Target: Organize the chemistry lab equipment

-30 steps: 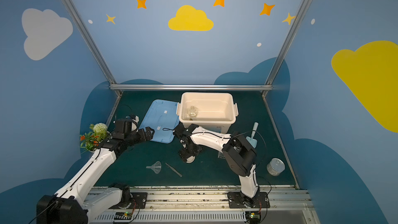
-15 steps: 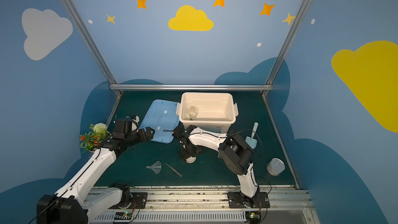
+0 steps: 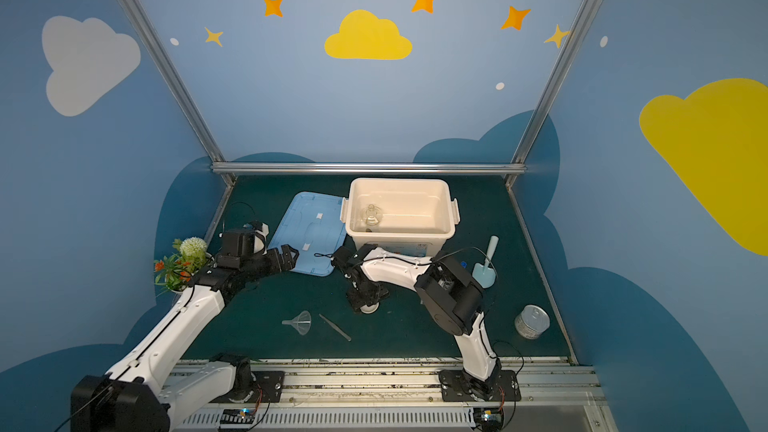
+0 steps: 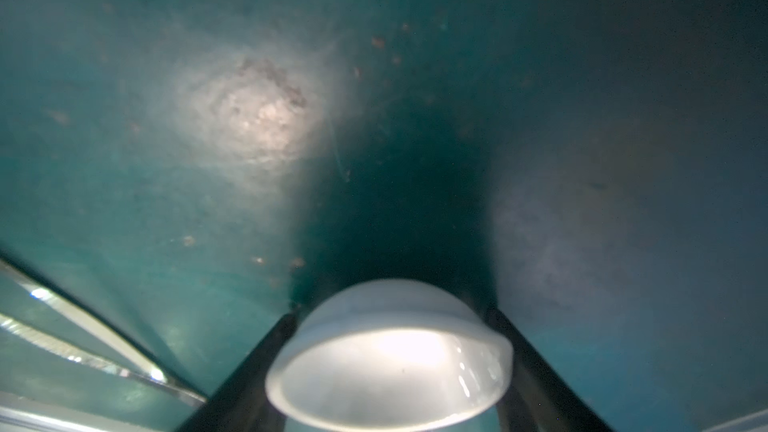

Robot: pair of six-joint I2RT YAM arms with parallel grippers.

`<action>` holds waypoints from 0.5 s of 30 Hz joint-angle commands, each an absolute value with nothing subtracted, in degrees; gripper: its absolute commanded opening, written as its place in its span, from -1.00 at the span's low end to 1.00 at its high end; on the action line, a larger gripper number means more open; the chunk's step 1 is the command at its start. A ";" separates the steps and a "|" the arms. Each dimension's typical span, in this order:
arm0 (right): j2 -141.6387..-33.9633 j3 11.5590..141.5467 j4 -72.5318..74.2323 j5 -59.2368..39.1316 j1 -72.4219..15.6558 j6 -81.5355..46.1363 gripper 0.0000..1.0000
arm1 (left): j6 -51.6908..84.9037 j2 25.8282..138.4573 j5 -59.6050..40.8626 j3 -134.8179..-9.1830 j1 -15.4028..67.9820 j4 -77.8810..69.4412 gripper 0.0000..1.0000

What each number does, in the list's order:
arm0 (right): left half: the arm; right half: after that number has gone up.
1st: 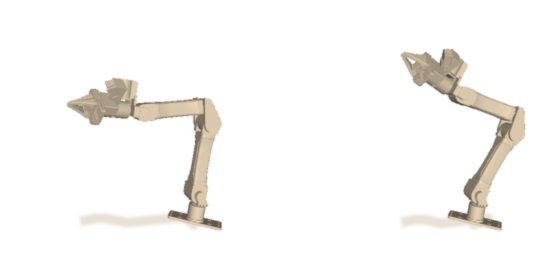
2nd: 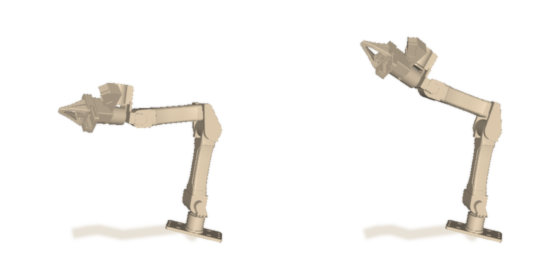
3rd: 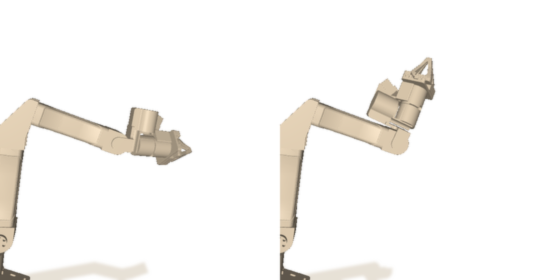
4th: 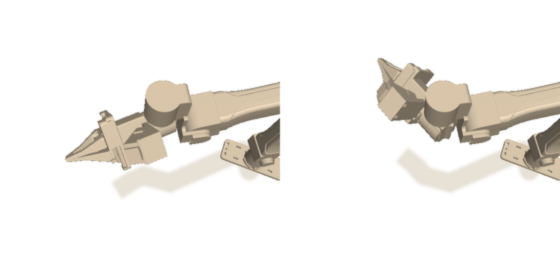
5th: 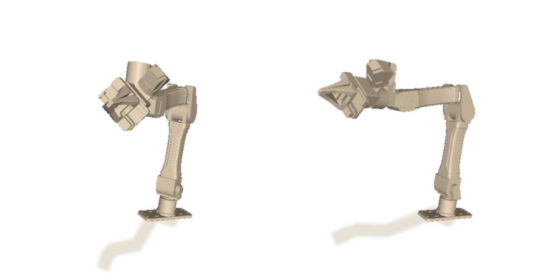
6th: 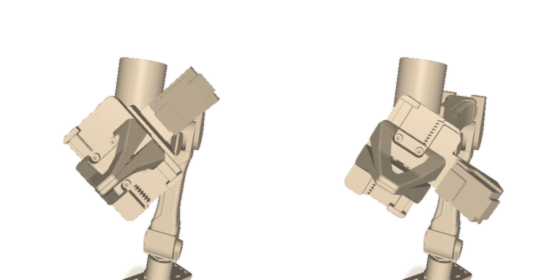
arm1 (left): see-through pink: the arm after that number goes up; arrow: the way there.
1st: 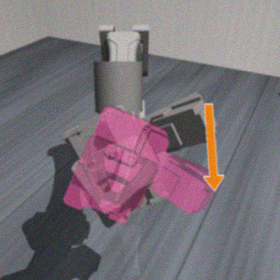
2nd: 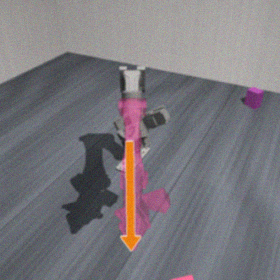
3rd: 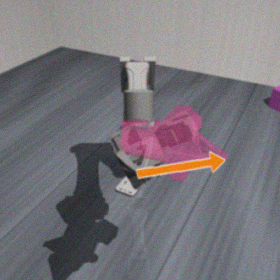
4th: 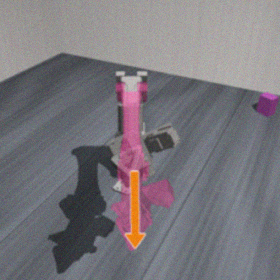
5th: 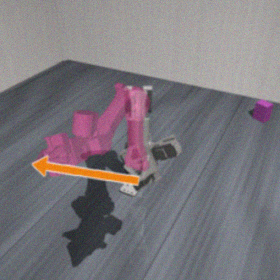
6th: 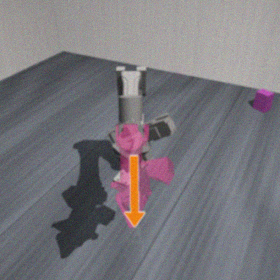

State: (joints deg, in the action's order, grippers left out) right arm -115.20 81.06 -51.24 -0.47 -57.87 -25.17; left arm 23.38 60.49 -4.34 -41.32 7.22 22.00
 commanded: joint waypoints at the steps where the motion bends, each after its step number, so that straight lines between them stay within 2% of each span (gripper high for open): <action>1: -115.88 80.49 -52.27 0.82 -58.27 -25.86 0.27 | 22.81 60.52 -4.53 -41.21 7.05 22.27 0.99; 11: -115.21 80.75 -52.67 2.20 -58.51 -26.14 -0.04 | 22.86 60.38 -4.33 -41.22 7.08 22.40 0.99; 15: -114.99 80.83 -52.90 2.20 -58.53 -26.37 -0.05 | 22.88 60.29 -4.26 -41.13 7.03 22.43 0.99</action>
State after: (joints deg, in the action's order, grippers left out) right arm -115.22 81.03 -51.33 1.39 -58.24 -25.74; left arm 23.38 60.49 -4.32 -41.32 7.22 22.02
